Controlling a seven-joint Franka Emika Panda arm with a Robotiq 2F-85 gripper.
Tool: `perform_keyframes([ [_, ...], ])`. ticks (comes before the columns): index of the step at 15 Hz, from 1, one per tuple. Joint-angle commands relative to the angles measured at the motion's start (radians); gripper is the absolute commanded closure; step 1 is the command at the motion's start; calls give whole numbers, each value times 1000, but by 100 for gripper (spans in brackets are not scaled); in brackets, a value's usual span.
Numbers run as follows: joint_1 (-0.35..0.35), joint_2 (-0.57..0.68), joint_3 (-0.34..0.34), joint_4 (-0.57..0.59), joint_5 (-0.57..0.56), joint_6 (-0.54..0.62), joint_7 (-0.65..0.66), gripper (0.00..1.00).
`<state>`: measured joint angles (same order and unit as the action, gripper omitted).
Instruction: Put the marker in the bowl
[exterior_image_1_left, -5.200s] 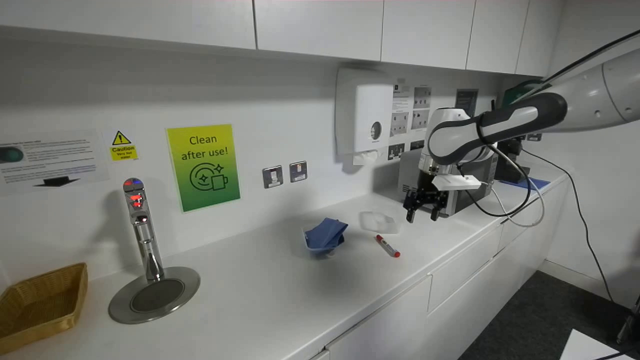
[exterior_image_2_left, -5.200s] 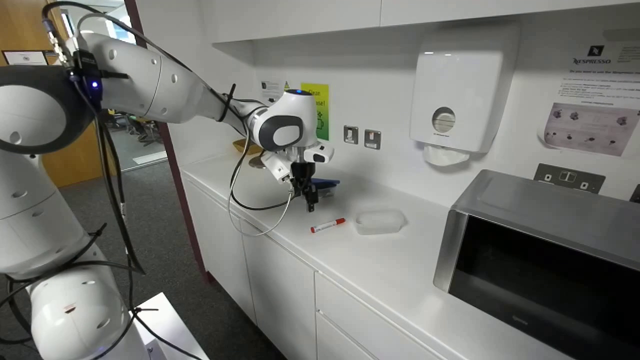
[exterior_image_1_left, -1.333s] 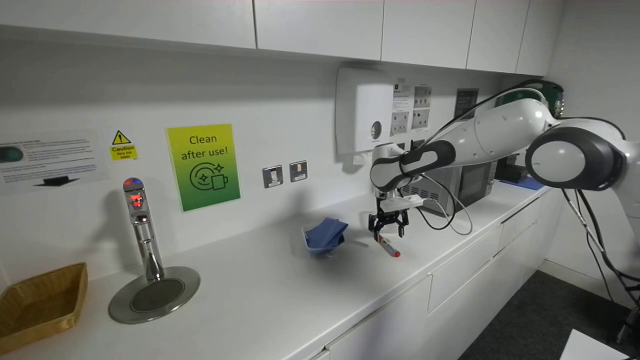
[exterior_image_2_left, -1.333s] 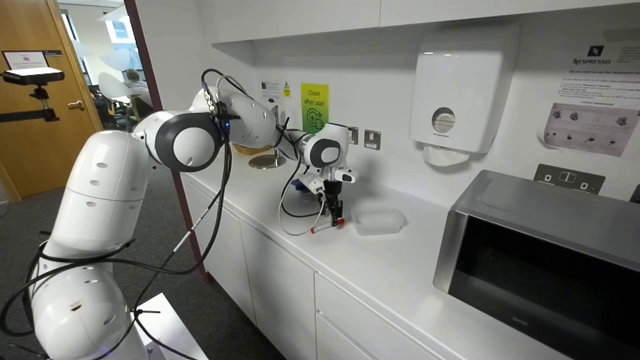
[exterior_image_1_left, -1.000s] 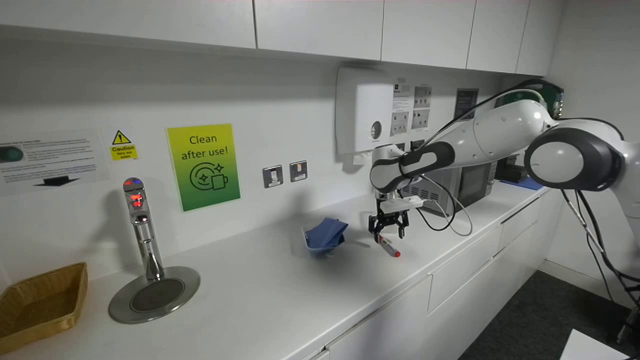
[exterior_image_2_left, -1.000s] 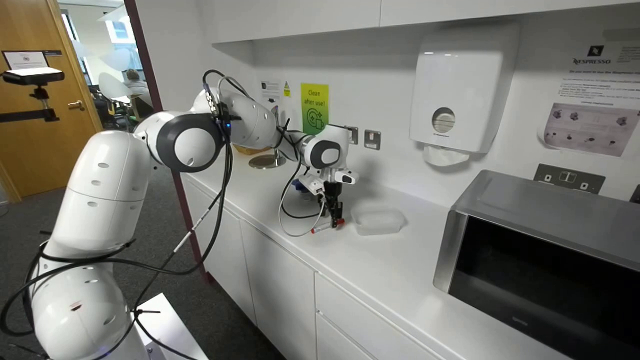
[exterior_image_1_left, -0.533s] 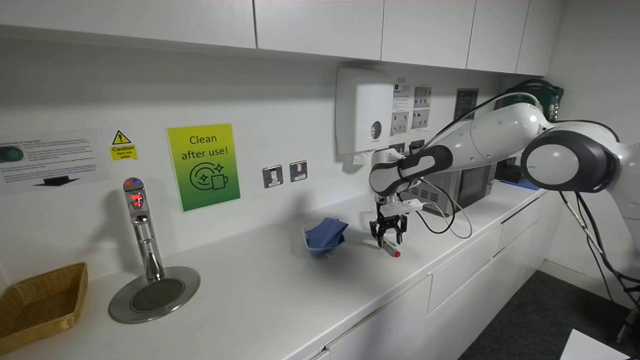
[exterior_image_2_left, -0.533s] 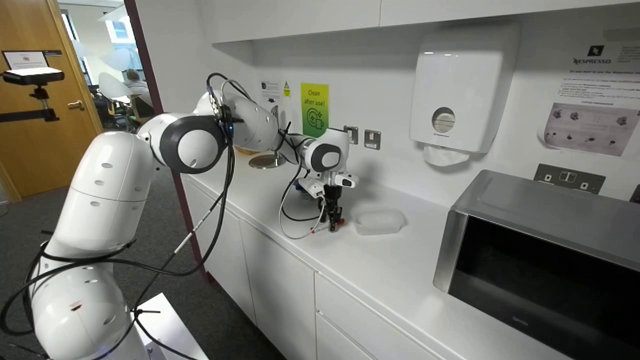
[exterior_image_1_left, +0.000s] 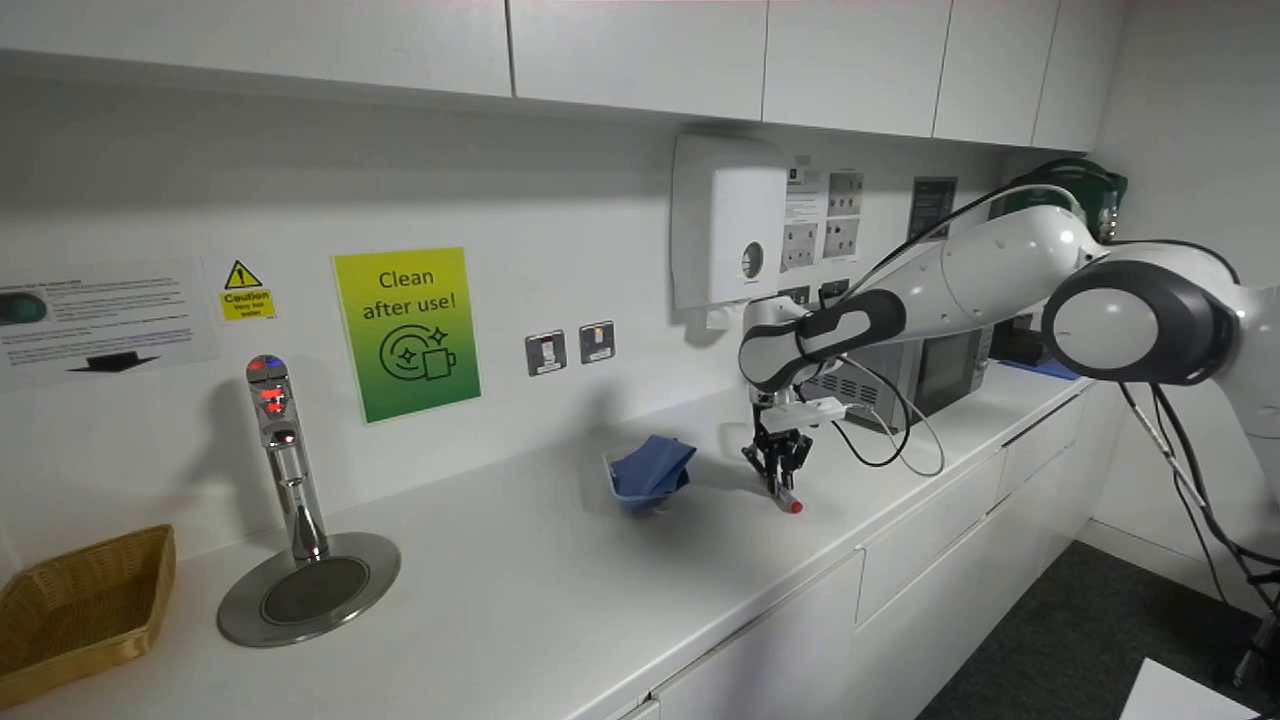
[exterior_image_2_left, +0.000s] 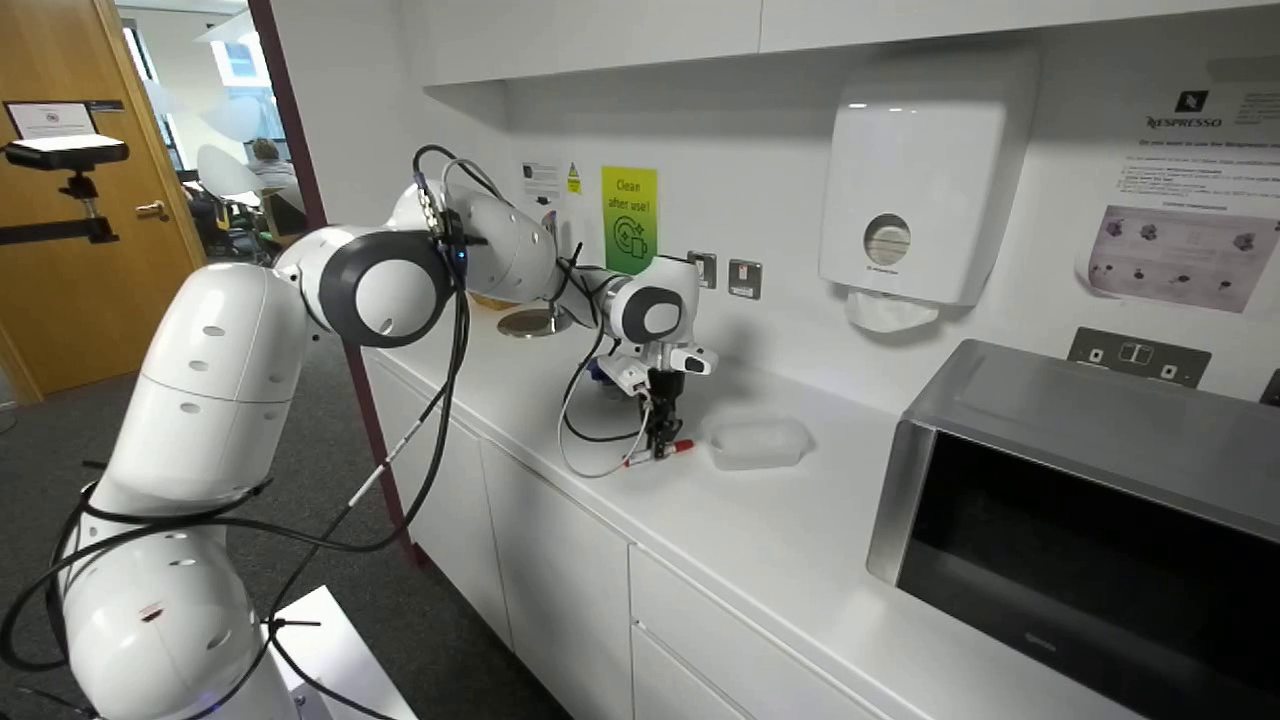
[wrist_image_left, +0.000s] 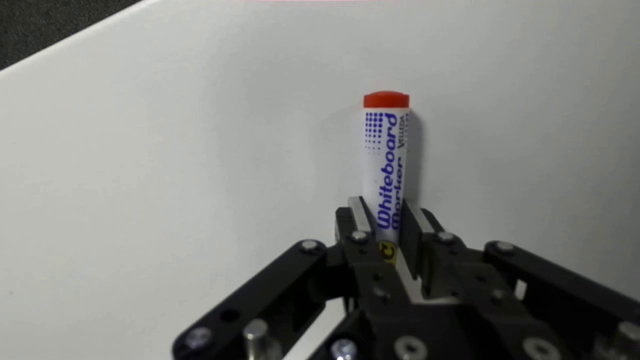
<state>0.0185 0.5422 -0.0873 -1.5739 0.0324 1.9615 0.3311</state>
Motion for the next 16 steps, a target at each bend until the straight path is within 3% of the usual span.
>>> perform_keyframes([
  [1, -17, -31, 5, -6, 8, -14, -17, 95],
  [16, -20, -160, -4, 29, -6, -3, 7, 95],
])
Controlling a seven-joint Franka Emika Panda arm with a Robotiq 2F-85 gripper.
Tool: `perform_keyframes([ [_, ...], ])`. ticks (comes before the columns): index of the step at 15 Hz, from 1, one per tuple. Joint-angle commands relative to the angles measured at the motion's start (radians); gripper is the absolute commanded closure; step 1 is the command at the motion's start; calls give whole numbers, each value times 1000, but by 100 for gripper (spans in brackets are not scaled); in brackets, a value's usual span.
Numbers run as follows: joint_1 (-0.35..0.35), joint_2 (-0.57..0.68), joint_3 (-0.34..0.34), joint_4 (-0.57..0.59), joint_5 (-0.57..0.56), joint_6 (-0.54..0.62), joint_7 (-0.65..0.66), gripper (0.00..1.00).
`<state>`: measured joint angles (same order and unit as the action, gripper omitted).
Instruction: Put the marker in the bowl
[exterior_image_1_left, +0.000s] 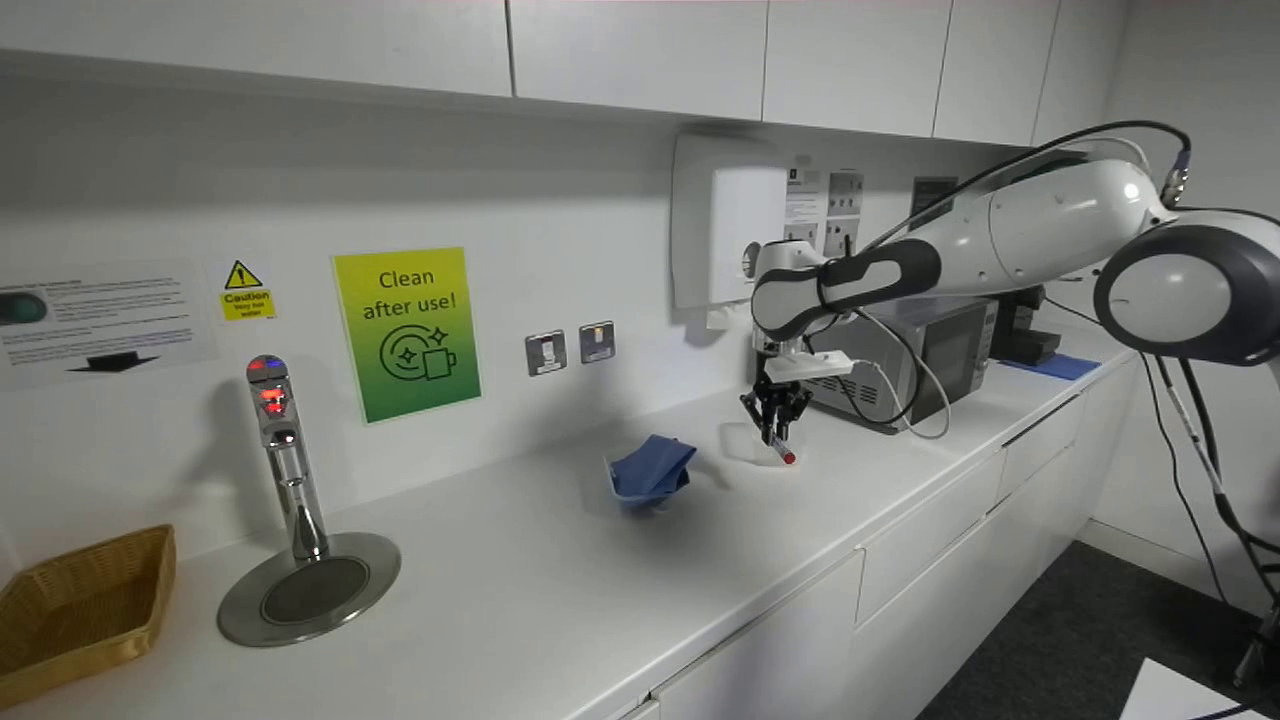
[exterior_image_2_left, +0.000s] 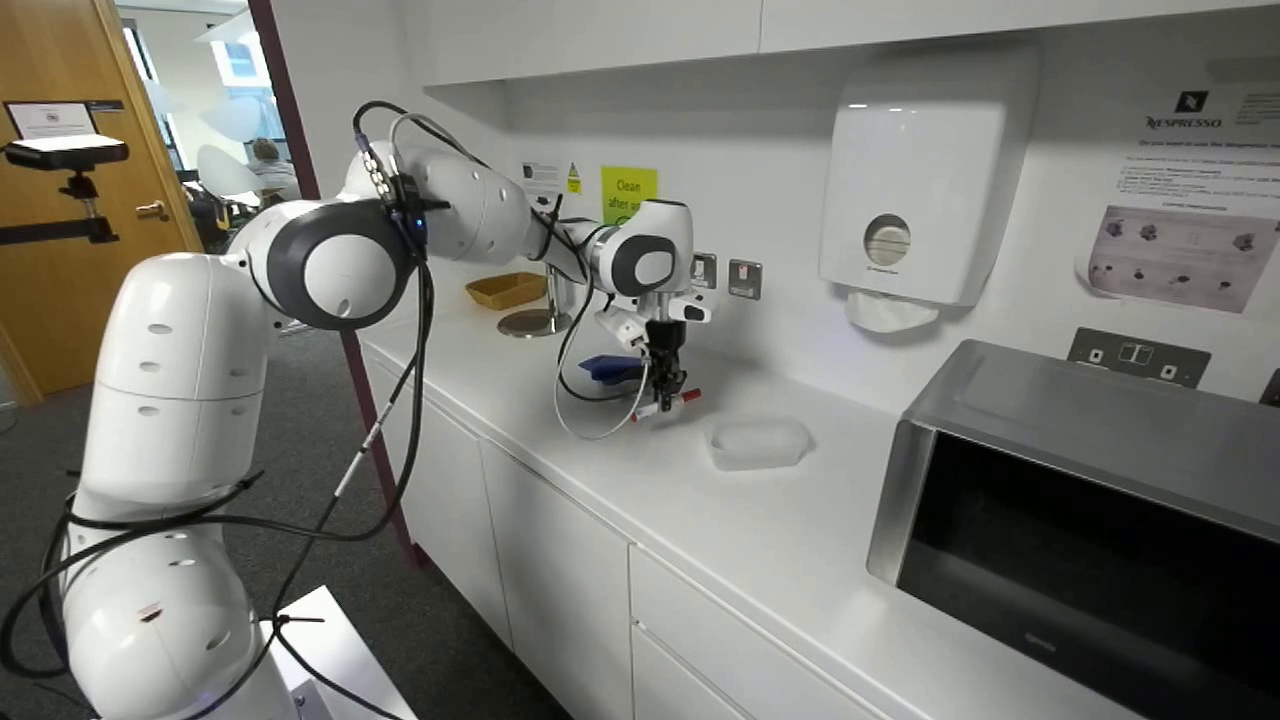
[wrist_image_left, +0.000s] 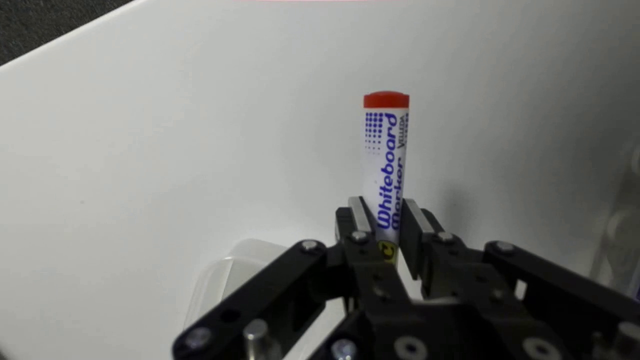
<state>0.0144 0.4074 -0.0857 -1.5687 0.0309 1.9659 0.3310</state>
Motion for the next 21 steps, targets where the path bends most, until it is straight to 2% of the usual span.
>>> perform_keyframes([
  [1, -25, -17, -10, 50, 5, -18, 12, 95],
  [11, -130, 150, -20, 395, 104, -225, 24, 95],
  [15, -155, 267, -22, 561, 150, -303, 100, 95],
  [21, -165, 420, -30, 761, 142, -370, 225, 95],
])
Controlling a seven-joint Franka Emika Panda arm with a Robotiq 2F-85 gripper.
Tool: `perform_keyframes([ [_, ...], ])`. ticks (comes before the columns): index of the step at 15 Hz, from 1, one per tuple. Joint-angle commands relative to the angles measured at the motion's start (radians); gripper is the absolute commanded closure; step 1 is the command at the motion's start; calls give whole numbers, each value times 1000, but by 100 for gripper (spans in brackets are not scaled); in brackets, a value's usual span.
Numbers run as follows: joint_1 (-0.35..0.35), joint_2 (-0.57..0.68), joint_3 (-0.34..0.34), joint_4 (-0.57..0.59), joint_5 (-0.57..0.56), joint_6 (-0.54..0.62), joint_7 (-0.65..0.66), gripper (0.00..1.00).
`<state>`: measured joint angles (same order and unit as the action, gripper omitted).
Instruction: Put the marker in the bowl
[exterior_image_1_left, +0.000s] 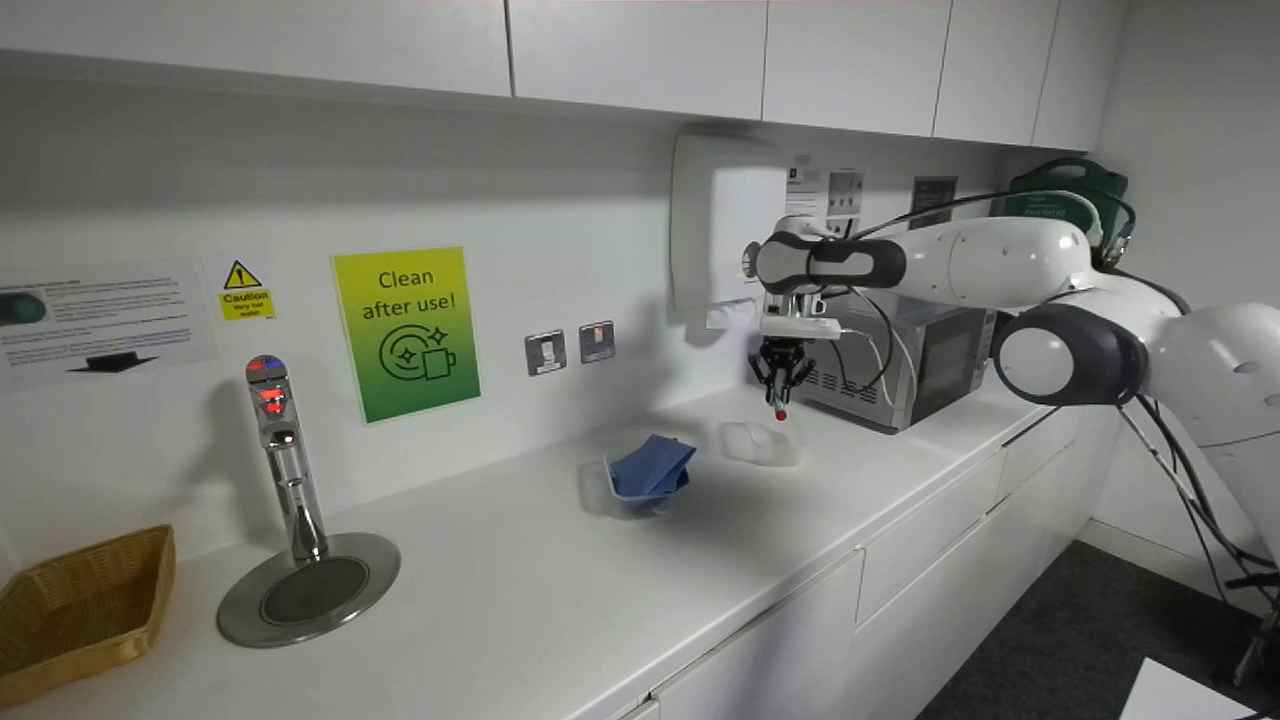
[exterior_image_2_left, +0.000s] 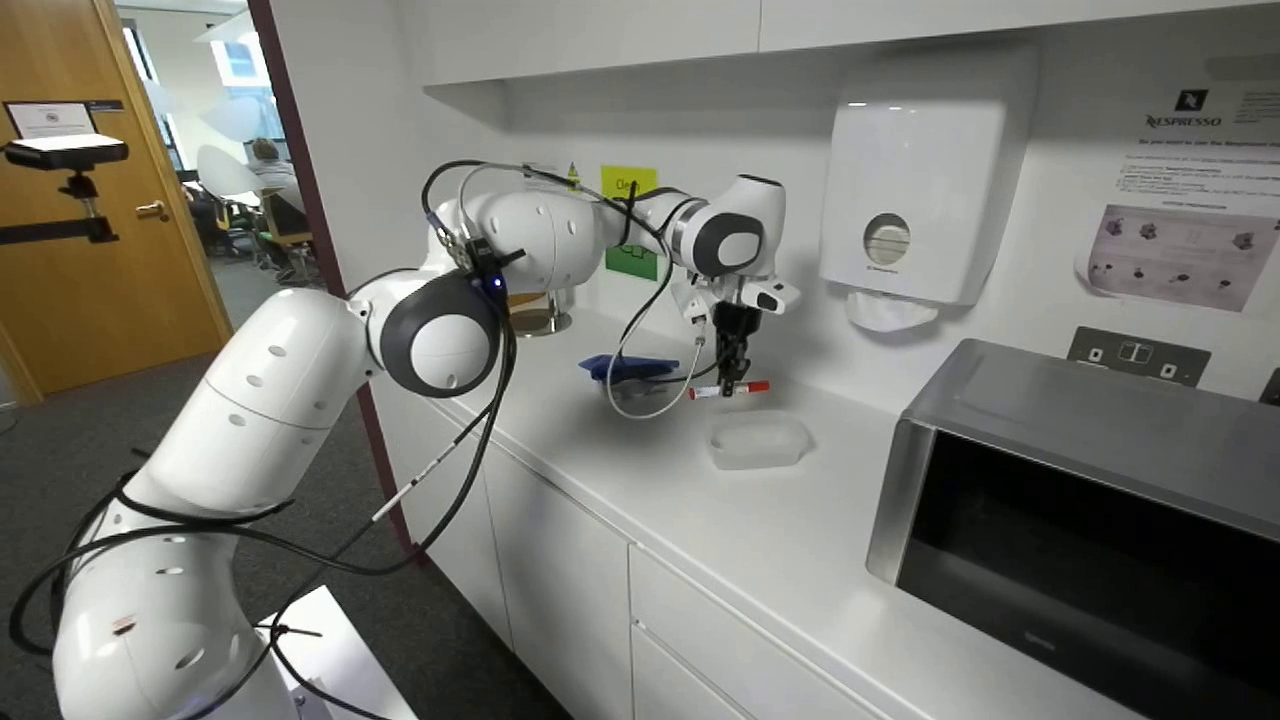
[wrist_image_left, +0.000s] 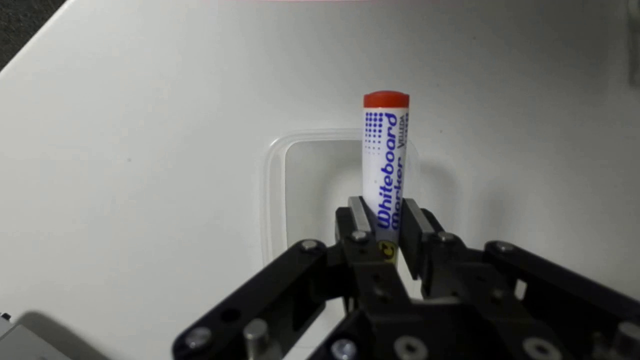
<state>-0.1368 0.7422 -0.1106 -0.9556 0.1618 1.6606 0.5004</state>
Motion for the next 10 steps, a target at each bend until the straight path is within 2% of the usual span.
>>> perform_keyframes([
  [1, -13, 105, -7, 172, 7, -68, 73, 95],
  [10, -7, 234, -41, 284, -31, -65, 125, 95],
])
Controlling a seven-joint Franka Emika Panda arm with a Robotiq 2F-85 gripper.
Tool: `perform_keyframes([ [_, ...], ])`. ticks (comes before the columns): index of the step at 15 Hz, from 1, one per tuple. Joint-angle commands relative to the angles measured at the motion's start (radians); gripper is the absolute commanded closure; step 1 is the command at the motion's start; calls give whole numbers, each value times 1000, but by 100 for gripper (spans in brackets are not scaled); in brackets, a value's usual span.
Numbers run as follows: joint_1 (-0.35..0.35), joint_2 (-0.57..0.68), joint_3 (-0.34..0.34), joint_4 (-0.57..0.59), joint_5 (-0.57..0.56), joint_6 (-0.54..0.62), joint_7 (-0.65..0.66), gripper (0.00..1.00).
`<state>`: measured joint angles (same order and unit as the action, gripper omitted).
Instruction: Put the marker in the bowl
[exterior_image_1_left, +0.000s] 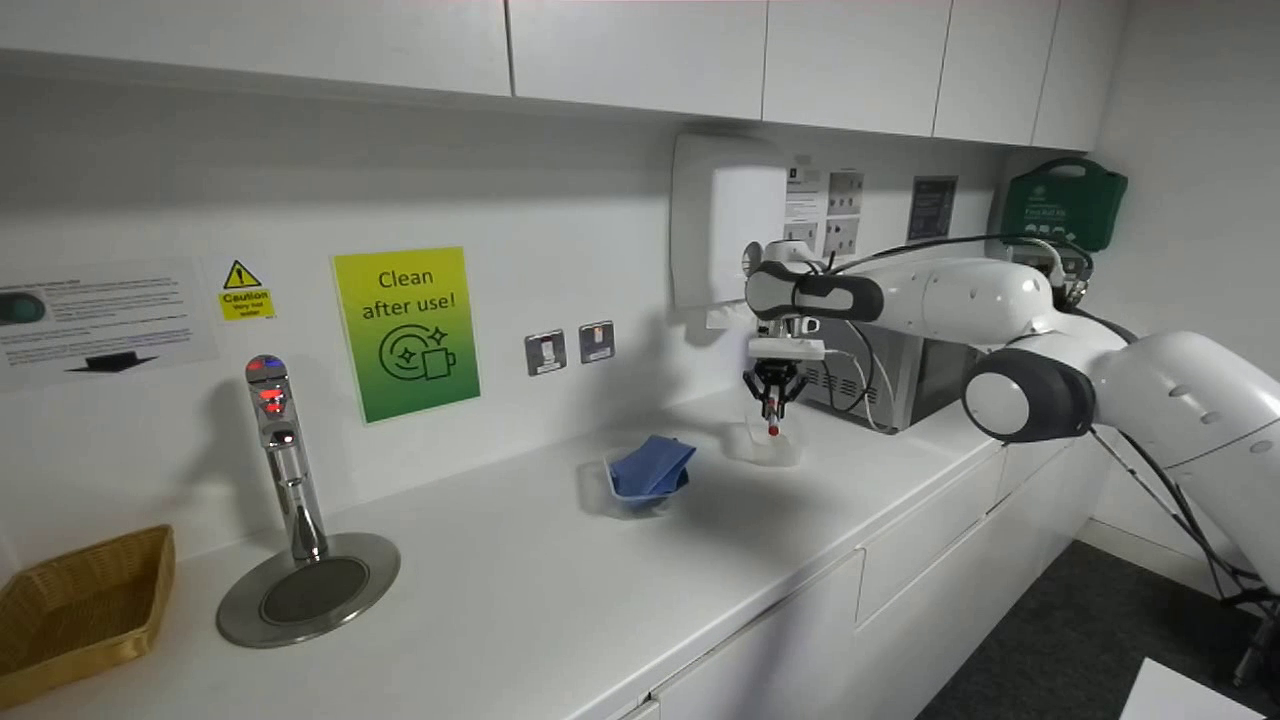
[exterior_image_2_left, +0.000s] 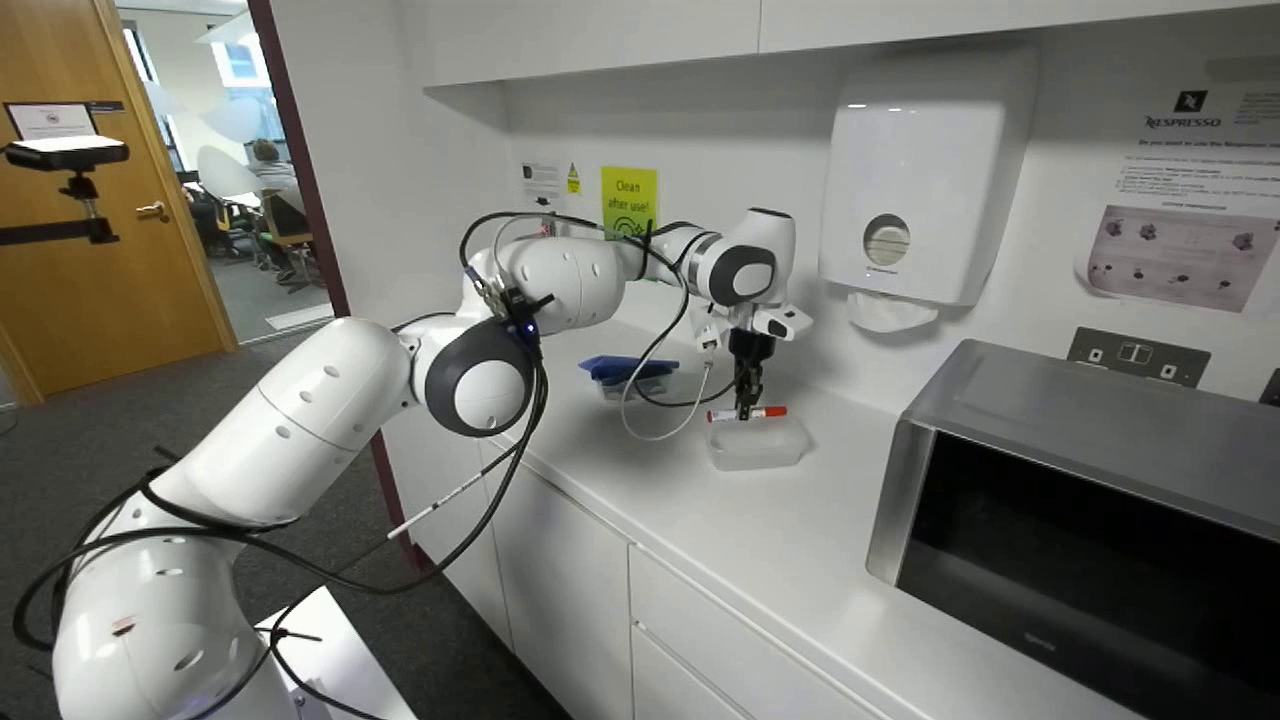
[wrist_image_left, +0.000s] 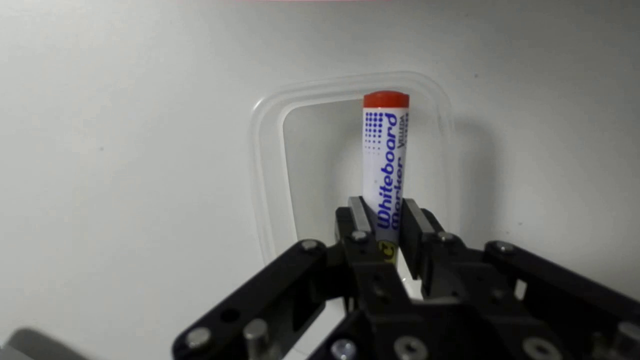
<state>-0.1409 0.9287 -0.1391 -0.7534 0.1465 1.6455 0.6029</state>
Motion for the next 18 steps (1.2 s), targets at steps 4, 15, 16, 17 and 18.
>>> perform_keyframes([
  [4, -2, 85, -18, 96, -17, -53, 9, 95],
  [15, 0, 104, -14, 100, -13, -53, -12, 56],
  [16, 0, 102, -13, 98, -12, -53, -13, 49],
  [17, 2, 98, -13, 95, -12, -50, -16, 39],
  [18, 3, 95, -12, 94, -12, -49, -16, 32],
])
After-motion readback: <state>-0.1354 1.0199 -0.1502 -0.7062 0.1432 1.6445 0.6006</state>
